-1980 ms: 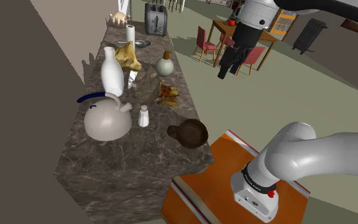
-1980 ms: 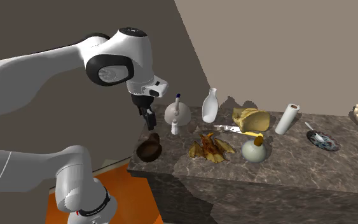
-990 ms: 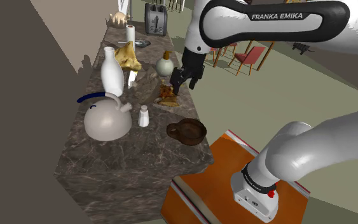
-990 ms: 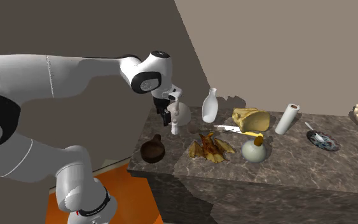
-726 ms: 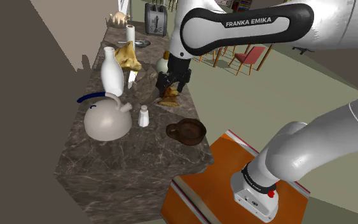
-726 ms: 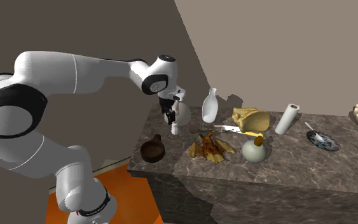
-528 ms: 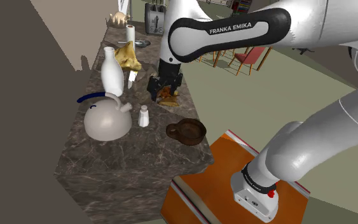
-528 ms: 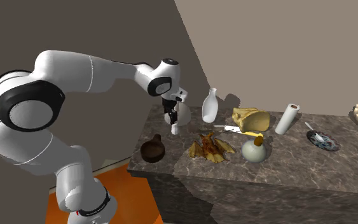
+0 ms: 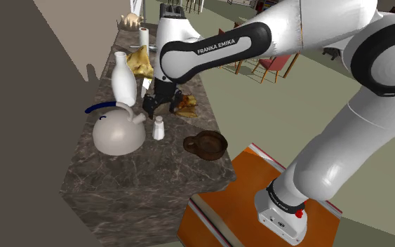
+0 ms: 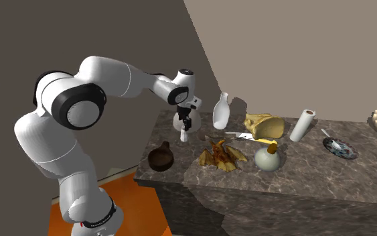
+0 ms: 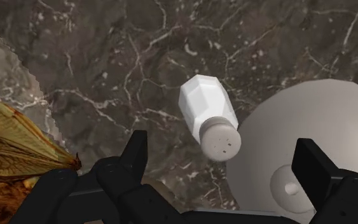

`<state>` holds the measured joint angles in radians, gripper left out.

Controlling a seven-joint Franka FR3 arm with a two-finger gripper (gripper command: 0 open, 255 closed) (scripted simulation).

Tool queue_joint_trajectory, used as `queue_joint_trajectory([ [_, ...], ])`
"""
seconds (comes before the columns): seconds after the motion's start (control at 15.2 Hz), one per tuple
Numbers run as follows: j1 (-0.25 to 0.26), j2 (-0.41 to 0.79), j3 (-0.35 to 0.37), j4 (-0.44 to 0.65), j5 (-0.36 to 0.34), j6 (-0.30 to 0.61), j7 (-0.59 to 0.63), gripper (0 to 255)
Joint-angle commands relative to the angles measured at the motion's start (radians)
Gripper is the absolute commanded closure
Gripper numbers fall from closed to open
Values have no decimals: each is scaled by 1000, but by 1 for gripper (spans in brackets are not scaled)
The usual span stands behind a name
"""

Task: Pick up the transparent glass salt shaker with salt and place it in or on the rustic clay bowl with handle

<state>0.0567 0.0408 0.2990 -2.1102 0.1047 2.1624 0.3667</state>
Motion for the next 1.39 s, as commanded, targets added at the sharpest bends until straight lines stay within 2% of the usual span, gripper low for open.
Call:
queue_joint_trajectory([
  [0.0,1,21,1,-6,-6,27,4,0],
  [0.26,6,54,3,-33,-14,86,10,0],
  [0.79,6,53,3,-33,-14,86,10,0],
  [0.86,6,53,3,-33,-14,86,10,255],
  [1.32,6,54,3,-32,-14,86,10,255],
])
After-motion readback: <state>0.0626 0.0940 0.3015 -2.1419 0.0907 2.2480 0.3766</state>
